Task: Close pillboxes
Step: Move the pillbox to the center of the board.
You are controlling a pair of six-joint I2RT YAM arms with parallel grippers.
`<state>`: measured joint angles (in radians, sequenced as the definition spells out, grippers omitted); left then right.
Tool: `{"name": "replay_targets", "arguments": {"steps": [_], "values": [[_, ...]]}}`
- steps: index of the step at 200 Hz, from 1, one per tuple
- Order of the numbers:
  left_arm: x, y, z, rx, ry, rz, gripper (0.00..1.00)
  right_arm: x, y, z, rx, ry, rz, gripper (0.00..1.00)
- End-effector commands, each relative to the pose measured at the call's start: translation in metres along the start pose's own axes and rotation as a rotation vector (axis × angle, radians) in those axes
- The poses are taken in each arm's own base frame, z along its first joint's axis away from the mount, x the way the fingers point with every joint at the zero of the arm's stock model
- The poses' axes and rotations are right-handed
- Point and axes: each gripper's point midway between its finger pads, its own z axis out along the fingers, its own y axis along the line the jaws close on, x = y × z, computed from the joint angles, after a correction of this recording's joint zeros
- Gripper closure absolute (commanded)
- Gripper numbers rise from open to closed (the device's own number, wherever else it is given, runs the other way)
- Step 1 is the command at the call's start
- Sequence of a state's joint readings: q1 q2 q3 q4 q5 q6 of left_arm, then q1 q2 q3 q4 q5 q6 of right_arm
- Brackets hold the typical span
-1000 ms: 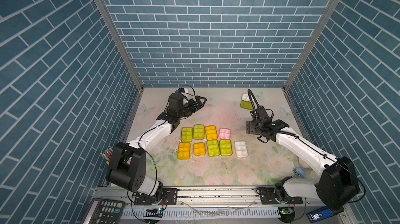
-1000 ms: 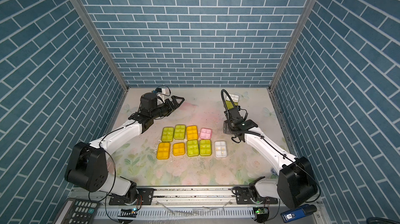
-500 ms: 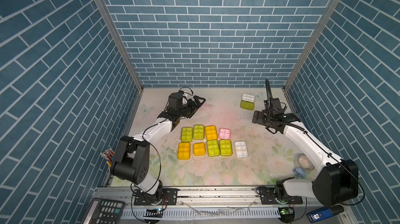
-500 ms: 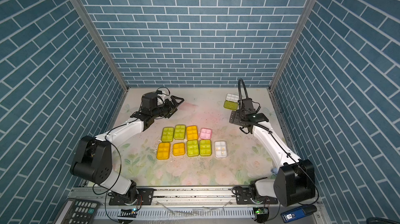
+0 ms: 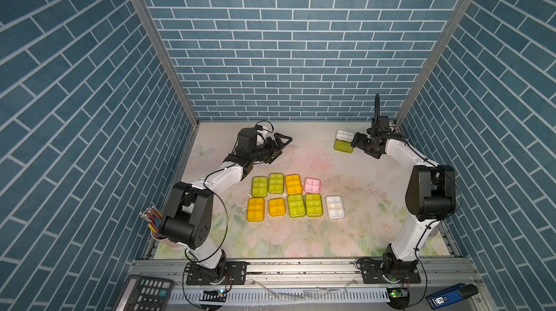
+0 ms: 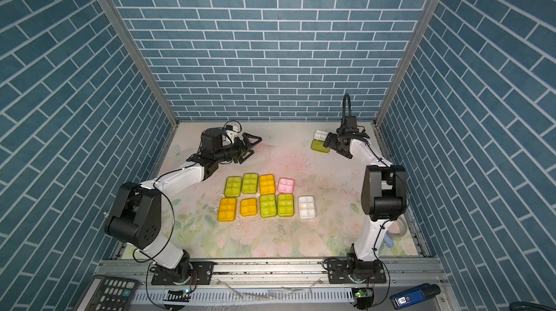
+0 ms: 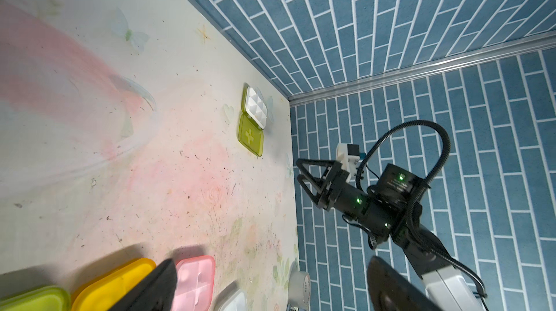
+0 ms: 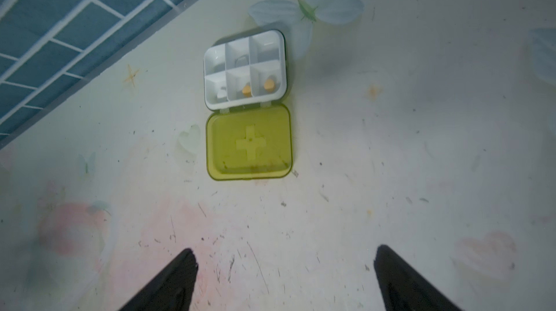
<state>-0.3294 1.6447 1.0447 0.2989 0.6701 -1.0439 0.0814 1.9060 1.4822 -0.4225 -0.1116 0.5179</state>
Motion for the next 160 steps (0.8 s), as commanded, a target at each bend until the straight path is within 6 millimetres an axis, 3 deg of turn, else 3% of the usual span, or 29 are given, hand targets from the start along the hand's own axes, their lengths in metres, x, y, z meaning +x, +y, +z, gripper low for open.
{"name": "replay_targets", "arguments": {"steps": [1,55,73,76,83,160], "values": [[0.006,-0.014,0.008,0.045,0.041,0.033,0.01,-0.025,0.01,0.013,-0.088,-0.029,0.048,0.07],[0.019,-0.01,0.02,0.038,0.096,0.049,0.0,-0.042,0.007,0.058,-0.132,-0.004,0.075,0.07],[0.021,-0.007,0.022,0.032,0.101,0.046,0.0,-0.048,0.013,0.063,-0.164,-0.003,0.074,0.08],[0.021,-0.007,0.022,0.031,0.102,0.046,0.0,-0.042,0.009,0.074,-0.16,0.017,0.078,0.08],[0.021,-0.006,0.023,0.03,0.103,0.044,0.0,-0.041,0.009,0.08,-0.171,0.023,0.08,0.08],[0.027,0.002,0.03,0.021,0.138,0.017,0.0,-0.036,0.004,0.122,-0.229,0.112,0.135,0.1]]}}
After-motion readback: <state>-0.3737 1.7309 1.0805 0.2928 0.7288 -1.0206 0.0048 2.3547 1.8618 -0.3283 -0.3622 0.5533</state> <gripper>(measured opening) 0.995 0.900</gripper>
